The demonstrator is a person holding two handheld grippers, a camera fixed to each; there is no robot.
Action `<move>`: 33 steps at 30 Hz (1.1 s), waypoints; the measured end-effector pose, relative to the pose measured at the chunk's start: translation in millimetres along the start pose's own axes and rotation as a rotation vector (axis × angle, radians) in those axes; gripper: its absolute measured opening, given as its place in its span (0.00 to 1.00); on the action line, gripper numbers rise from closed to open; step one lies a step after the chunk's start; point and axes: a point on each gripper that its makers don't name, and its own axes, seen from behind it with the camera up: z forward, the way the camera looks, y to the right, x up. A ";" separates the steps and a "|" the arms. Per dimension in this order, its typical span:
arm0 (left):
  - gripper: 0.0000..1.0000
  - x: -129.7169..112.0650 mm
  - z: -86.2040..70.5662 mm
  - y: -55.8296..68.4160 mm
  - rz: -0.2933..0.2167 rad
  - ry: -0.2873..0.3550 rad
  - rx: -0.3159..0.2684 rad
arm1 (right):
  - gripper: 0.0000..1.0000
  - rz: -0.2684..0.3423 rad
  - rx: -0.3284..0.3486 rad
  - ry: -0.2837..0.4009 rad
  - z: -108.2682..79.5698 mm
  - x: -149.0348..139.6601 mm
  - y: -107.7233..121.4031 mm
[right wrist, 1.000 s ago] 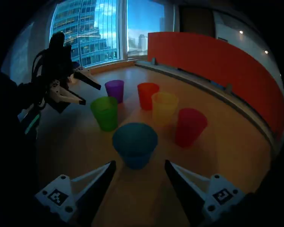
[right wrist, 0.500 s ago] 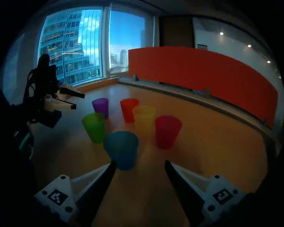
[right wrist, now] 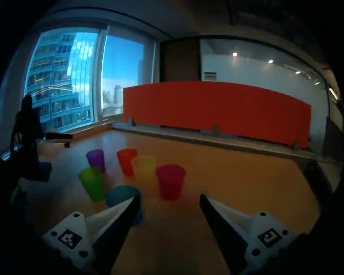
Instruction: Pour water
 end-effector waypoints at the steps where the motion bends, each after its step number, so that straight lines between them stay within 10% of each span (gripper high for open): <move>1: 0.99 2.2 -1.4 -4.5 -0.006 0.012 0.023 | 1.00 0.008 -0.030 0.017 0.0 4.1 5.1; 17: 0.99 24.7 -13.6 -45.5 -0.033 0.127 0.269 | 1.00 -0.008 -0.371 0.252 -22.1 59.9 51.1; 33: 0.99 39.1 -13.8 -60.0 0.022 0.177 0.404 | 0.99 0.032 -0.450 0.313 -42.3 78.8 66.7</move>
